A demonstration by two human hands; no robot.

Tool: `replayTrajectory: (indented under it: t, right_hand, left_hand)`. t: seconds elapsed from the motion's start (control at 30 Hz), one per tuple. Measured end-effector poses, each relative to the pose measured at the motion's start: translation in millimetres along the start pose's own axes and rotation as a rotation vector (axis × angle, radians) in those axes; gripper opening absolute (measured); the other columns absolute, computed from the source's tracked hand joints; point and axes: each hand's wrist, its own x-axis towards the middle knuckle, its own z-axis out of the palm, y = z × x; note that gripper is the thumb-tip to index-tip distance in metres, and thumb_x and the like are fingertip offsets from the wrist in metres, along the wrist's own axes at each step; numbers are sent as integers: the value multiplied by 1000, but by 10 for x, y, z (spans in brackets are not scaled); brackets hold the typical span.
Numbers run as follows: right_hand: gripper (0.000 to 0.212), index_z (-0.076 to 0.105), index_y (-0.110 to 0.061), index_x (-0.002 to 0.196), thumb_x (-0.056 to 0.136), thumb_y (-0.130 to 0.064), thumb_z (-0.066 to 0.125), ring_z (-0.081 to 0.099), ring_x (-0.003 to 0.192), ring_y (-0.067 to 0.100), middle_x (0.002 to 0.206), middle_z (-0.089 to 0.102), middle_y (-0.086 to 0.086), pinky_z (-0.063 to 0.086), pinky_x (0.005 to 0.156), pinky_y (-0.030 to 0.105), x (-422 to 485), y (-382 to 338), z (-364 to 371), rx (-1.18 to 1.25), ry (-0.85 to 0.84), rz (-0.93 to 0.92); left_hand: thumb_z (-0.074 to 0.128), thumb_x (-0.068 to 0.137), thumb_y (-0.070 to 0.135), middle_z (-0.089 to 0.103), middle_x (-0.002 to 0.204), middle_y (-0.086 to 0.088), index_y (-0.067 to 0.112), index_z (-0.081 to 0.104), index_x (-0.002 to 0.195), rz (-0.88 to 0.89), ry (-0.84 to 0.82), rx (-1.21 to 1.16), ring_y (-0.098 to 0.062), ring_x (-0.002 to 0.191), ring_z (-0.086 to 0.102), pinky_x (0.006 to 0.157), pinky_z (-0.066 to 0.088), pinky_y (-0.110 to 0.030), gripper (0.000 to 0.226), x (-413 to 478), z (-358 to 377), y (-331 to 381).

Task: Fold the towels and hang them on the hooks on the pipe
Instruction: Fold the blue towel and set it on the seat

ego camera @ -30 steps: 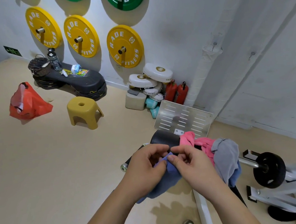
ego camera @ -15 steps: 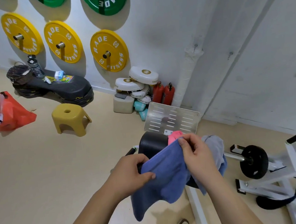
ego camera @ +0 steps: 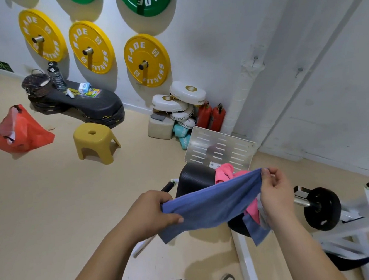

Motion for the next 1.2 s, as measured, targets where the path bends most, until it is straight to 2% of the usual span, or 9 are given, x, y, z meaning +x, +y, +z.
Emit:
replayTrajectory:
  t: [0.1, 0.2, 0.33, 0.57, 0.83, 0.93, 1.07, 1.13, 1.2]
  right_hand:
    - [19, 64, -11, 108, 107, -26, 52, 65, 87, 24, 87, 69, 6, 49, 77, 33, -2, 23, -37, 20, -9, 8]
    - [14, 62, -18, 101, 106, -27, 52, 63, 84, 24, 86, 68, 5, 47, 75, 34, 35, 8, -45, 6, 12, 22]
    - [14, 60, -23, 95, 106, -28, 52, 63, 85, 27, 89, 68, 7, 48, 77, 36, 52, 24, -53, 23, 37, 73]
    - [27, 64, -40, 79, 103, -34, 54, 69, 93, 35, 93, 70, 11, 56, 84, 46, -38, 116, 87, 44, 59, 107]
    - [15, 65, -17, 99, 106, -25, 55, 65, 87, 22, 90, 71, 6, 49, 75, 30, -29, -1, 14, 92, 2, 39]
    - [17, 66, -21, 93, 106, -20, 55, 68, 81, 12, 82, 74, -5, 56, 76, 25, -3, -75, -31, 104, -89, 12]
    - [21, 64, -24, 92, 105, -12, 54, 66, 68, -6, 72, 72, -22, 55, 65, 9, 99, -259, -143, 117, -141, -111]
    - [23, 64, -29, 91, 105, -15, 54, 66, 70, -1, 75, 71, -19, 57, 67, 17, 155, -303, -118, 52, -154, -145]
    - [22, 65, -30, 92, 105, -16, 55, 70, 81, 25, 80, 72, -7, 60, 79, 38, 162, -248, -59, -27, -206, -109]
  left_hand:
    - [71, 85, 23, 57, 68, 6, 27, 64, 70, 6, -29, 43, -13, 62, 48, 59, 39, -27, 17, -31, -118, -18]
    - [70, 82, 16, 66, 75, 5, 26, 65, 77, 62, 104, 2, -17, 69, 57, 60, 44, -27, 12, -65, -163, 1]
    - [73, 83, 7, 70, 83, 7, 24, 69, 83, 148, 176, -183, -10, 67, 60, 60, 48, -14, 17, -137, -162, 80]
    - [65, 86, 4, 74, 85, 15, 29, 79, 84, 91, 145, -77, -1, 79, 65, 63, 47, -9, 28, -89, -79, -5]
    - [76, 86, 29, 70, 87, 16, 33, 73, 79, -7, 218, 39, -7, 84, 65, 77, 59, -35, 8, -45, -92, -86]
    - [72, 86, 19, 67, 88, 12, 31, 73, 78, 1, 239, 156, -12, 84, 63, 77, 57, -35, 15, -51, -225, -48]
    - [73, 79, 6, 63, 78, 10, 26, 67, 74, 145, 451, 151, -12, 74, 59, 65, 50, -28, 21, -56, -489, 51]
    - [75, 79, 7, 63, 76, 10, 27, 61, 82, 139, 442, 61, -10, 73, 60, 63, 50, -27, 24, -7, -590, 52]
    - [76, 83, 12, 65, 81, 9, 30, 62, 95, 71, 330, 69, -12, 76, 64, 65, 53, -27, 26, 40, -630, 56]
